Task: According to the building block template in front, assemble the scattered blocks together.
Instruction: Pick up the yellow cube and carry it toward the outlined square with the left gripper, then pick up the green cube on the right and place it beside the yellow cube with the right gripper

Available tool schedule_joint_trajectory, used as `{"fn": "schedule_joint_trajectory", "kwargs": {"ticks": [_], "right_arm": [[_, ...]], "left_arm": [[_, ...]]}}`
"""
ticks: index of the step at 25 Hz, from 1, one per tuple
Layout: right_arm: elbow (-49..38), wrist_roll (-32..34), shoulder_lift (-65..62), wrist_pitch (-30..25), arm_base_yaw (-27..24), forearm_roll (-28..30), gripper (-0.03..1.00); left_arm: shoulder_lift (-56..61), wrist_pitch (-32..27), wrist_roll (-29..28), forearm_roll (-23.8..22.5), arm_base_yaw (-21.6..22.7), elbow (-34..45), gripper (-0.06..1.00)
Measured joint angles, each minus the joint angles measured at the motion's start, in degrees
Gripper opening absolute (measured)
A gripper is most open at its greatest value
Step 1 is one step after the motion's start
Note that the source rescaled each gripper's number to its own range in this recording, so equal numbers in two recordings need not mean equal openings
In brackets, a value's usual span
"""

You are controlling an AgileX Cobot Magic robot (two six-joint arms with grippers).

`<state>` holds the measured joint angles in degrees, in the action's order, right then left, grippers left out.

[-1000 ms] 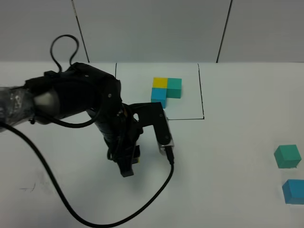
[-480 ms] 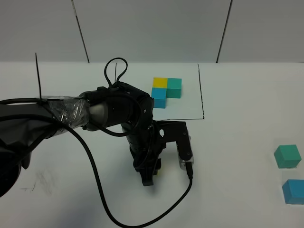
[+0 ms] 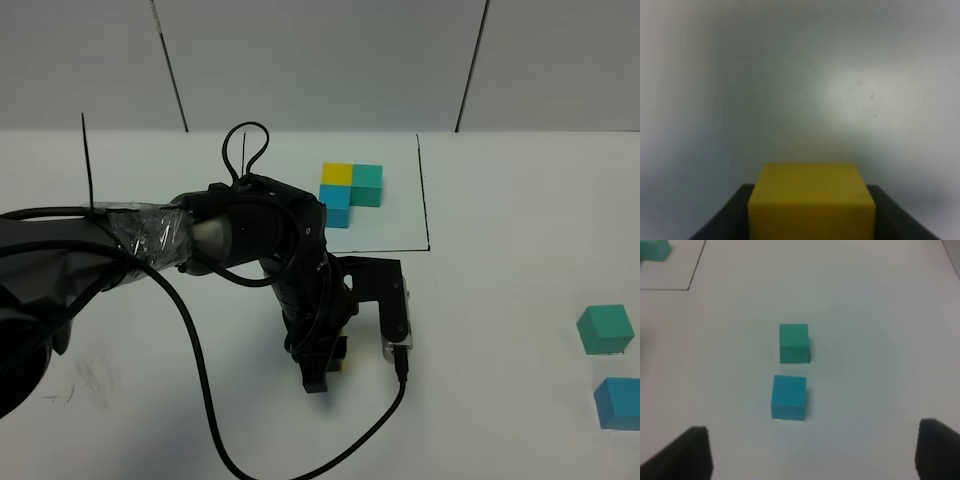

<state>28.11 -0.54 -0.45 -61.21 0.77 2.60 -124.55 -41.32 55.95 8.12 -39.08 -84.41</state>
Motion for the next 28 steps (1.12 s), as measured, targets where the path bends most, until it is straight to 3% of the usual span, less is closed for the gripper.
{"fn": "schedule_joint_trajectory", "kwargs": {"ticks": [4, 5, 10, 13, 16, 22, 25, 28], "right_arm": [[0.0, 0.0, 0.0, 0.0, 0.0, 0.0, 0.68], [0.0, 0.0, 0.0, 0.0, 0.0, 0.0, 0.68], [0.0, 0.0, 0.0, 0.0, 0.0, 0.0, 0.68], [0.0, 0.0, 0.0, 0.0, 0.0, 0.0, 0.68], [0.0, 0.0, 0.0, 0.0, 0.0, 0.0, 0.68], [0.0, 0.0, 0.0, 0.0, 0.0, 0.0, 0.68], [0.0, 0.0, 0.0, 0.0, 0.0, 0.0, 0.68], [0.0, 0.0, 0.0, 0.0, 0.0, 0.0, 0.68]], "left_arm": [[-0.5, -3.4, 0.0, 0.3, 0.0, -1.9, 0.05], [-0.6, -4.7, -0.4, 0.5, 0.0, -2.7, 0.13], [-0.6, -12.3, -7.2, 1.2, 0.0, -9.7, 0.73], [0.1, -18.0, -12.6, 0.8, 0.0, -15.2, 0.94], [1.9, -22.3, -19.9, -3.2, 0.0, -20.5, 1.00], [7.6, -26.9, -31.8, -19.4, 1.1, -24.5, 1.00], [11.8, -26.9, -35.8, -20.7, 4.8, -24.5, 0.99], [16.7, -27.0, -39.9, -19.0, 10.2, -24.5, 0.98]]}}
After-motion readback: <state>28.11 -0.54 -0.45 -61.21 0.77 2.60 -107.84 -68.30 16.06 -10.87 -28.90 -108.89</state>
